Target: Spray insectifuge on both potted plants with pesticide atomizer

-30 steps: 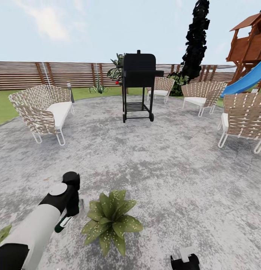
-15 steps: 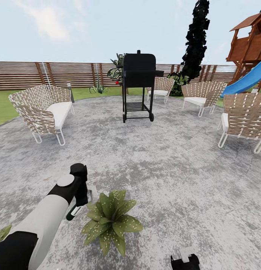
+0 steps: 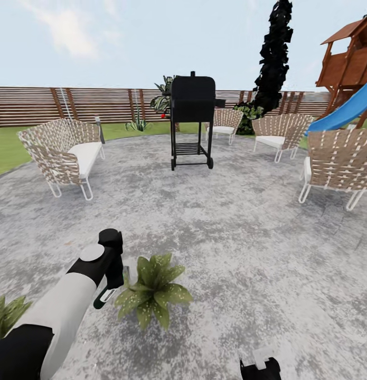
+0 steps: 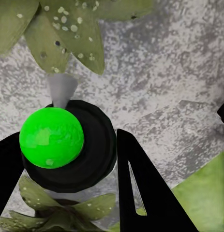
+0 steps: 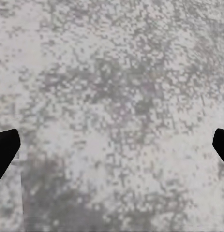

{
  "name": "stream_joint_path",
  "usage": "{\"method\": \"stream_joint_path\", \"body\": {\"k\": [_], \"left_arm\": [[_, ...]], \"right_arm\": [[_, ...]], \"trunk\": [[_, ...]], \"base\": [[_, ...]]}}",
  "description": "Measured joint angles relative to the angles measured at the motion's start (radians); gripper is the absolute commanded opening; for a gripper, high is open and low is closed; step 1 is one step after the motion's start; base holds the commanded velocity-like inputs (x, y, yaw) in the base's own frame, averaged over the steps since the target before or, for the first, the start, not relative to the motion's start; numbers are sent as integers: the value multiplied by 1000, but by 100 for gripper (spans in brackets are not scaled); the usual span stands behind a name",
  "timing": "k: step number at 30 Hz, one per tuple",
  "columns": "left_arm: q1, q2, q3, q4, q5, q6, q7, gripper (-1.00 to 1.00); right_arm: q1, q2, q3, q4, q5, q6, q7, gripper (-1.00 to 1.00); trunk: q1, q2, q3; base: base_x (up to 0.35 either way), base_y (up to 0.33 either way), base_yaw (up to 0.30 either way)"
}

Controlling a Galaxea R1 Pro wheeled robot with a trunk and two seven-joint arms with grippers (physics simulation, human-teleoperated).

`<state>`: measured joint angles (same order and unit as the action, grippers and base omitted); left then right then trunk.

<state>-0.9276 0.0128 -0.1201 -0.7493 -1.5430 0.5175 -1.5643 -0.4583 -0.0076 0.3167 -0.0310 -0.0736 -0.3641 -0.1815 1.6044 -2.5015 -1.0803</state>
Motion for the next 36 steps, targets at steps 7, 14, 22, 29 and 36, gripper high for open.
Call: {"method": "stream_joint_path", "body": {"k": [7,14,22,29,36], "left_arm": [[8,6,1,0,1,1,0,-100],[61,59,37,0,36,-12,0,-100],[284,68,249,0,302,-159,160,-100],[397,70,305,2,500,-454,325,-100],[412,71,341,13,556,-627,349,-100]], "right_arm": [[0,0,0,0,0,0,0,100],[0,1,2,0,3,0,0,100],[-1,2,3,-11,3,1,9,100],[-1,-24,50,-208,237,2,65,100],[-23,-32,55,-309,367,11,704,100]], "trunk": [[0,0,0],[0,0,0],[0,0,0],[-1,0,0],[-1,0,0]], "base": [[-342,0,0],[-342,0,0],[-193,0,0],[-2,0,0],[0,0,0]]}}
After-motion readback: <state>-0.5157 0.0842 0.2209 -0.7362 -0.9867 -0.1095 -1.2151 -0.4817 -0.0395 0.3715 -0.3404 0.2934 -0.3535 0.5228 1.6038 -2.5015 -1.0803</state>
